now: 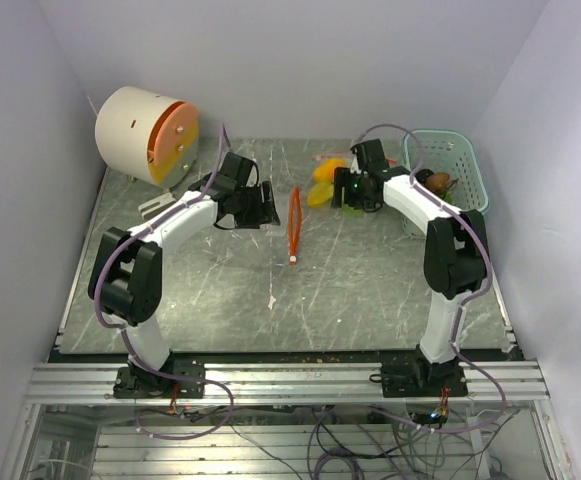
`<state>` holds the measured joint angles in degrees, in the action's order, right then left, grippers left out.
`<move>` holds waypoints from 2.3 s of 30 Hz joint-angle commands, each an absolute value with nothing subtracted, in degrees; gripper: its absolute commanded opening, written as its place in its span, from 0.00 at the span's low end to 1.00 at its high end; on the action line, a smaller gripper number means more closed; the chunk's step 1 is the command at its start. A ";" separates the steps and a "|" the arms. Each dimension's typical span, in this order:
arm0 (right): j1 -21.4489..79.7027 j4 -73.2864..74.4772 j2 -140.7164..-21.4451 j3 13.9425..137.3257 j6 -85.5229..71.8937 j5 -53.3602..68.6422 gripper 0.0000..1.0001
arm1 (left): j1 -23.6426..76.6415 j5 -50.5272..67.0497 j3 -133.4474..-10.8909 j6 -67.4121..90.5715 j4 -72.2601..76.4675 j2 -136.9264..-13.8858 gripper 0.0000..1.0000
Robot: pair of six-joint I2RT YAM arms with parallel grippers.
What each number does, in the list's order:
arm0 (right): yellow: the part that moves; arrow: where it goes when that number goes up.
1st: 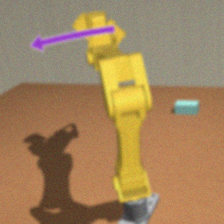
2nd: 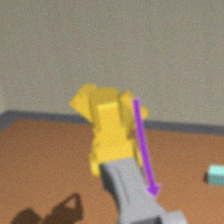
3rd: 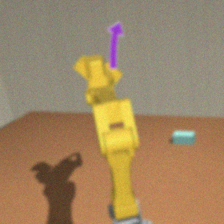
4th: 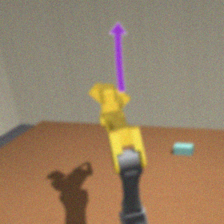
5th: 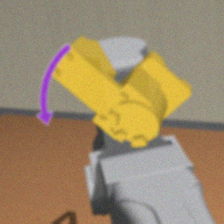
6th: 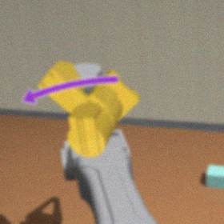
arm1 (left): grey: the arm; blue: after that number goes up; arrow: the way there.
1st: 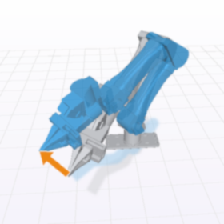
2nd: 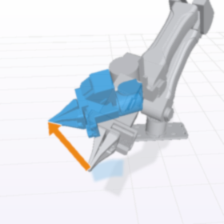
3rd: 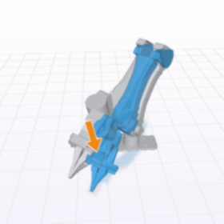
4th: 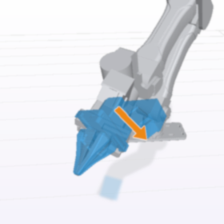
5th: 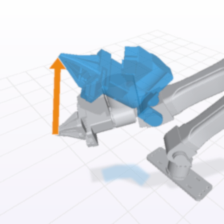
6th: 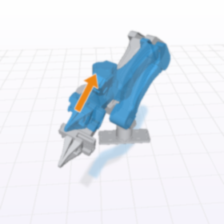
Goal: Open the zip-top bag and remove the fake food
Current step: Pick up the zipper food storage bag at the center of the board.
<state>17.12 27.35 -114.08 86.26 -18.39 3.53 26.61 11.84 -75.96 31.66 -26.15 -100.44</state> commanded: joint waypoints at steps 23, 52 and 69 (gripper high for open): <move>15.36 25.19 -119.61 88.91 -18.83 1.98 0.25 | 26.52 12.15 -73.63 28.93 -25.78 -99.65 0.70; 16.19 29.82 -112.03 89.34 -15.18 5.52 0.27 | 26.47 11.75 -73.62 27.93 -25.77 -99.93 0.68; 26.88 24.05 -114.48 81.73 -12.99 -1.37 0.58 | 26.02 12.56 -70.26 29.54 -23.59 -98.72 0.68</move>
